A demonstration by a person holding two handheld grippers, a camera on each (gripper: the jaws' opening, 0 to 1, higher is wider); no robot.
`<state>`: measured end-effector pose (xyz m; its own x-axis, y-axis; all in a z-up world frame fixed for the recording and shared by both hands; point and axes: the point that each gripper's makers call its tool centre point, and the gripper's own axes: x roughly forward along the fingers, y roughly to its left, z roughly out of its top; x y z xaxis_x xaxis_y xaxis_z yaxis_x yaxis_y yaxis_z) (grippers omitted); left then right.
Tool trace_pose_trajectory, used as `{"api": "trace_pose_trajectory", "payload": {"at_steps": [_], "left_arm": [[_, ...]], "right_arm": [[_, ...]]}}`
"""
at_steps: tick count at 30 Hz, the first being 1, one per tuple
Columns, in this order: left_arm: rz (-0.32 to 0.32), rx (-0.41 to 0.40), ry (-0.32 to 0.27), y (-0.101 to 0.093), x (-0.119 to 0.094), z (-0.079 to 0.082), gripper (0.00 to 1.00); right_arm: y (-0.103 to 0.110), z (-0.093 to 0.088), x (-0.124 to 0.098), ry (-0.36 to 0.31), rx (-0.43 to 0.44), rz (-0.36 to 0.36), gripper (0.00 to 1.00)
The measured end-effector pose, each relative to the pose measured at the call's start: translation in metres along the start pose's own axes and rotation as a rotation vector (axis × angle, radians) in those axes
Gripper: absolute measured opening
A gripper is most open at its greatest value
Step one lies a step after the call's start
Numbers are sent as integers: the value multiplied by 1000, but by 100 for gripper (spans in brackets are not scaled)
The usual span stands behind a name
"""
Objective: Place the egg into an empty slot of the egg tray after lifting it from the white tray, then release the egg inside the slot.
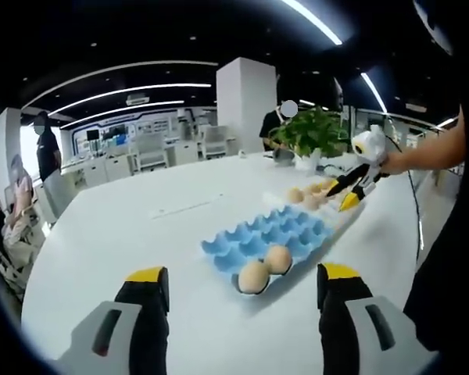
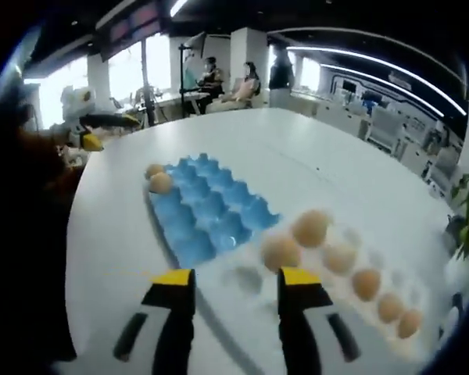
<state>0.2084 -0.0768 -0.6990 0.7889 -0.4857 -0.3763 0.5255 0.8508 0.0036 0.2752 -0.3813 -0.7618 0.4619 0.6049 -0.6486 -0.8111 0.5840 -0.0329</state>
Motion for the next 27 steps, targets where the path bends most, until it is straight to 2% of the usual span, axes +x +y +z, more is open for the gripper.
{"api": "trace_pose_trajectory", "payload": {"at_steps": [8, 13, 16, 18, 21, 22, 25, 27], "left_arm": [[6, -5, 8, 3, -1, -3, 77], [4, -2, 4, 3, 0, -1, 76], [3, -7, 4, 2, 0, -1, 76], [3, -5, 3, 2, -1, -1, 75], [5, -8, 6, 3, -1, -1, 75], [6, -8, 5, 3, -1, -1, 75], [9, -8, 6, 3, -2, -1, 74], [13, -9, 7, 5, -3, -1, 74]], "right_arm": [[-38, -28, -28, 61, 41, -134, 40], [-55, -42, -38, 113, 54, -179, 36], [-58, -55, -40, 176, 34, -179, 33], [-56, -56, -39, 181, 27, -171, 32], [-59, -66, -38, 261, -7, -173, 28], [-60, -66, -37, 262, -13, -173, 27], [-58, -66, -33, 308, -14, -141, 25], [-56, -68, -31, 356, -72, -103, 25]]}}
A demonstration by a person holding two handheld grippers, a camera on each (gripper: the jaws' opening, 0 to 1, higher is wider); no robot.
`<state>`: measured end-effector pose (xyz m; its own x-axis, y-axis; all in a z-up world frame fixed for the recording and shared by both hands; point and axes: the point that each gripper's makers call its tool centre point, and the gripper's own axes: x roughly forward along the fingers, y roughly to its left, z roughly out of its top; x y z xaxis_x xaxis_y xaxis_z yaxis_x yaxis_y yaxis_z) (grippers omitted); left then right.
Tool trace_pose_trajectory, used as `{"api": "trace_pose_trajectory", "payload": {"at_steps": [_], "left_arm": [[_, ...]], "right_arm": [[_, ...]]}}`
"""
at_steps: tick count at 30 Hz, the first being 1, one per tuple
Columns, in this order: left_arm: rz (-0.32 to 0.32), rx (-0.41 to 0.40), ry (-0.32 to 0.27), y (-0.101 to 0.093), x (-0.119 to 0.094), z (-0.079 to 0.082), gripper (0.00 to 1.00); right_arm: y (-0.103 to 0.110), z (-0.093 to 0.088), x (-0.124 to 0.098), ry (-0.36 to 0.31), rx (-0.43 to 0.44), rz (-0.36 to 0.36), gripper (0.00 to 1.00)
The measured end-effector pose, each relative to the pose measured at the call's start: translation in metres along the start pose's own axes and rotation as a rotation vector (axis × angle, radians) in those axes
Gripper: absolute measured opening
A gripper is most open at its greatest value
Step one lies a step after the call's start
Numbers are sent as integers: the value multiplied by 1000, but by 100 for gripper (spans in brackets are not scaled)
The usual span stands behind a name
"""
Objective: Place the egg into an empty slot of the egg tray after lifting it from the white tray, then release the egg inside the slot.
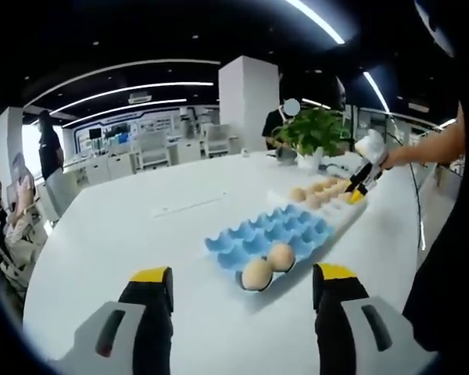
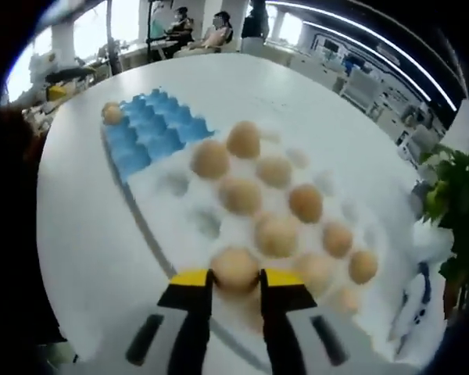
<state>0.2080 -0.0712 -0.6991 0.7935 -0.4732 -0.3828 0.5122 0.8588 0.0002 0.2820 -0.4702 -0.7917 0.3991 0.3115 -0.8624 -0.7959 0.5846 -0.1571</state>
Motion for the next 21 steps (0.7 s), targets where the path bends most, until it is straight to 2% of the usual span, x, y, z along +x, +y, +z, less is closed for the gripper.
{"api": "trace_pose_trajectory", "payload": {"at_steps": [2, 4, 5, 7, 8, 10, 11, 12, 13, 14, 15, 19, 20, 21], "left_arm": [[2, -3, 1, 1, 0, -1, 73], [3, -4, 4, 1, -1, -2, 73], [4, -4, 4, 1, -1, -2, 72], [5, -4, 6, 1, -2, -2, 71], [8, -5, 7, 2, -2, -3, 71], [12, -5, 9, 2, -3, -3, 71], [15, -6, 5, 3, -3, -2, 70], [17, -6, 4, 3, -3, -2, 70], [19, -6, 4, 4, -4, -2, 70], [23, -7, 1, 5, -5, -1, 69], [28, -7, -7, 6, -6, 0, 69], [37, -7, -8, 9, -7, -1, 69], [40, -13, -5, 10, -8, -1, 69], [40, -15, -7, 10, -8, -1, 69]], "right_arm": [[0, -1, 2, 59, 33, 42, 25], [-1, -1, 5, 123, 16, 95, 25], [0, -1, 6, 147, -8, 112, 25], [2, 2, 9, 181, -138, 146, 26], [5, 2, 9, 224, -211, 165, 26], [7, 0, 12, 295, -208, 195, 26], [7, 0, 12, 300, -222, 217, 26], [6, -2, 12, 297, -200, 237, 26], [6, -1, 12, 267, -198, 255, 26], [5, -2, 11, 267, -199, 273, 26], [4, -2, 12, 262, -156, 277, 26], [7, -1, 11, 274, -183, 222, 25], [6, -2, 11, 308, -104, 170, 25], [7, -2, 11, 309, -138, 173, 25]]}}
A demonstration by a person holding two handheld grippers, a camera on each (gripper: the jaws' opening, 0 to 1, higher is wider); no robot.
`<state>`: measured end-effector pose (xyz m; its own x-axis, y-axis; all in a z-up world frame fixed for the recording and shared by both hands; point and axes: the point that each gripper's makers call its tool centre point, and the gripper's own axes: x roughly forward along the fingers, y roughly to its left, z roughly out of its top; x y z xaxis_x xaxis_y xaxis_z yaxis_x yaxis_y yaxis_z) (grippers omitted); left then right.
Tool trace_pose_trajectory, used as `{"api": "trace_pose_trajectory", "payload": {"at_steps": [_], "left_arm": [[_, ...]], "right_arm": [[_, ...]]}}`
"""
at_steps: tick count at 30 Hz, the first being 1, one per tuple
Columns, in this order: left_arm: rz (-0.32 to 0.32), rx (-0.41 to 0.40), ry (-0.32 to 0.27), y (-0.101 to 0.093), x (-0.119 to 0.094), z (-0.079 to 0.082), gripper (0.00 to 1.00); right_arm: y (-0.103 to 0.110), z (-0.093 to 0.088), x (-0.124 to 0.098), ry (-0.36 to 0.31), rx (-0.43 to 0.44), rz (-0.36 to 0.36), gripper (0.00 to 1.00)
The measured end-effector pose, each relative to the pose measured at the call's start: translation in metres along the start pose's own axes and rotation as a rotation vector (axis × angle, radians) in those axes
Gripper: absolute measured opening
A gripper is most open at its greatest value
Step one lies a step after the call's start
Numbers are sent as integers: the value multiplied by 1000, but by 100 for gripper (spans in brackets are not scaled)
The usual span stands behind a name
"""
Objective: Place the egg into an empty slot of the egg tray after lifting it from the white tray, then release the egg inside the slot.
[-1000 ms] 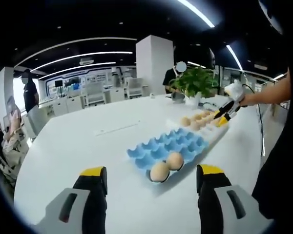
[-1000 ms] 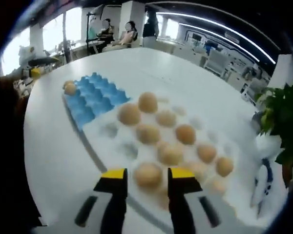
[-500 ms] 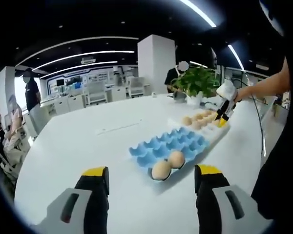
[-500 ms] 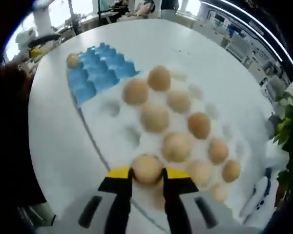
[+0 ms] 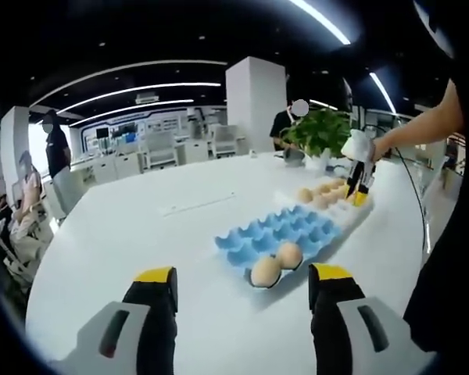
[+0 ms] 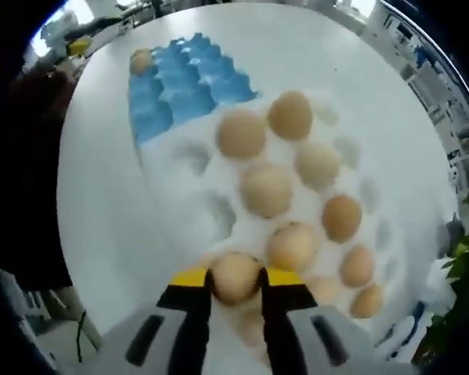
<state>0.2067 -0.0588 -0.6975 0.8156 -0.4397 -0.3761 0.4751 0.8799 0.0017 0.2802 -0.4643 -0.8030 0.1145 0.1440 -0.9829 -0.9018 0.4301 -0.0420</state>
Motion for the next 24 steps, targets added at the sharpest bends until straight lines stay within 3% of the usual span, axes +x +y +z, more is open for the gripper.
{"api": "trace_pose_trajectory", "payload": {"at_steps": [10, 16, 22, 24], "left_arm": [[-8, 5, 2, 0, 1, 0, 68], [-25, 4, 8, -2, 3, -2, 69], [-32, -9, 26, -3, 4, -4, 75], [-44, -23, 29, -5, 5, -5, 81]], "right_arm": [[-6, -3, -23, -82, 45, -56, 24], [-9, -8, -34, -75, 45, -89, 24], [-5, -11, -39, -82, 49, -100, 24], [-5, -12, -40, -82, 50, -109, 24]]}}
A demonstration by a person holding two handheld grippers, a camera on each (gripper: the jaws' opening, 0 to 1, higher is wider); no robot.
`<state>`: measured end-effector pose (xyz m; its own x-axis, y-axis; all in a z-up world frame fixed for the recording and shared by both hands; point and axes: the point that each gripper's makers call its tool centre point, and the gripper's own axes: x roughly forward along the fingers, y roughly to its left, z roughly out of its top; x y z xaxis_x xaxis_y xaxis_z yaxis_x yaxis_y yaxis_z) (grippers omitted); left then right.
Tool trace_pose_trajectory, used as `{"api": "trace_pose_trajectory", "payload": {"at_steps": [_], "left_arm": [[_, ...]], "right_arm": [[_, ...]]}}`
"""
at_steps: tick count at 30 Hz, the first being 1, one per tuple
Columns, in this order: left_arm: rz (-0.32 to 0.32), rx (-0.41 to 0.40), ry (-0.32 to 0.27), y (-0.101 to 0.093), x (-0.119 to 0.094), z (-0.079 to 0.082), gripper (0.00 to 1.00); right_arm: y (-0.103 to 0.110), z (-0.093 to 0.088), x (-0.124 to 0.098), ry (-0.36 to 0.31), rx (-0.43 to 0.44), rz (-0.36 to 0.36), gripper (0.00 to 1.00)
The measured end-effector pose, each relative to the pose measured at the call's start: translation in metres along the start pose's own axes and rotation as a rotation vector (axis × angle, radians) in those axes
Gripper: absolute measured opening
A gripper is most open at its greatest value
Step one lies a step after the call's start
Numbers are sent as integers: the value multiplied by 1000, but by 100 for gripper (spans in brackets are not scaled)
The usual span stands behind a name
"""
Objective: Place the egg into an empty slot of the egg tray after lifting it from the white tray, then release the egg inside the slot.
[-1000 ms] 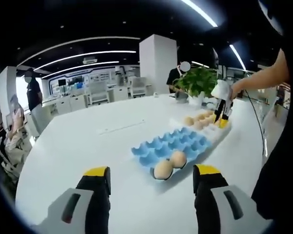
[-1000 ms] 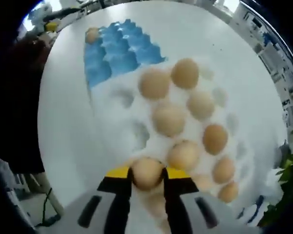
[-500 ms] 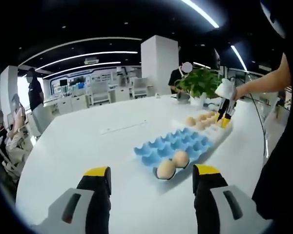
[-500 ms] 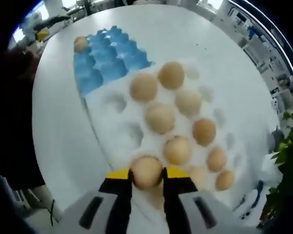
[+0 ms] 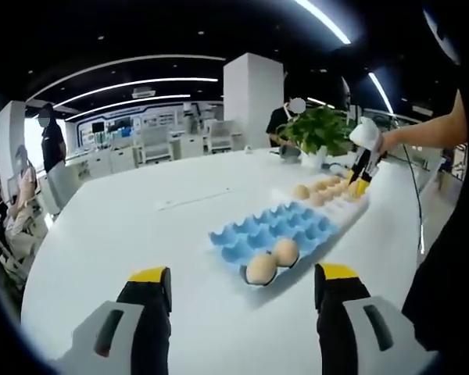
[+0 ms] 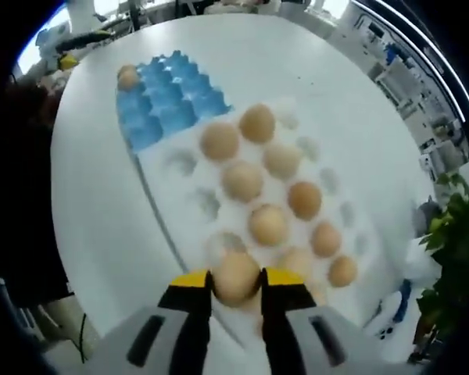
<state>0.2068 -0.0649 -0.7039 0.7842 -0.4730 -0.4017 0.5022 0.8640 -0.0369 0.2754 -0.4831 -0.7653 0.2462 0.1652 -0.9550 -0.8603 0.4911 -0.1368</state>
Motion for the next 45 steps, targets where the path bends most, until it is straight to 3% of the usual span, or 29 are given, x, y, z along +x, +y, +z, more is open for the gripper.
{"api": "trace_pose_trajectory", "payload": {"at_steps": [2, 10, 21, 45], "left_arm": [[-2, -5, 1, -1, 1, 0, 89], [-23, -13, 11, -4, 5, -2, 94], [-36, -9, 24, -6, 8, -4, 92], [-51, -6, 42, -8, 9, -9, 87]], "right_arm": [[1, 0, -2, -3, 5, 0, 24], [6, 8, -9, -35, 4, 3, 24], [9, 9, -10, -27, -10, 13, 24], [35, 65, -8, -108, -106, 70, 24]]}}
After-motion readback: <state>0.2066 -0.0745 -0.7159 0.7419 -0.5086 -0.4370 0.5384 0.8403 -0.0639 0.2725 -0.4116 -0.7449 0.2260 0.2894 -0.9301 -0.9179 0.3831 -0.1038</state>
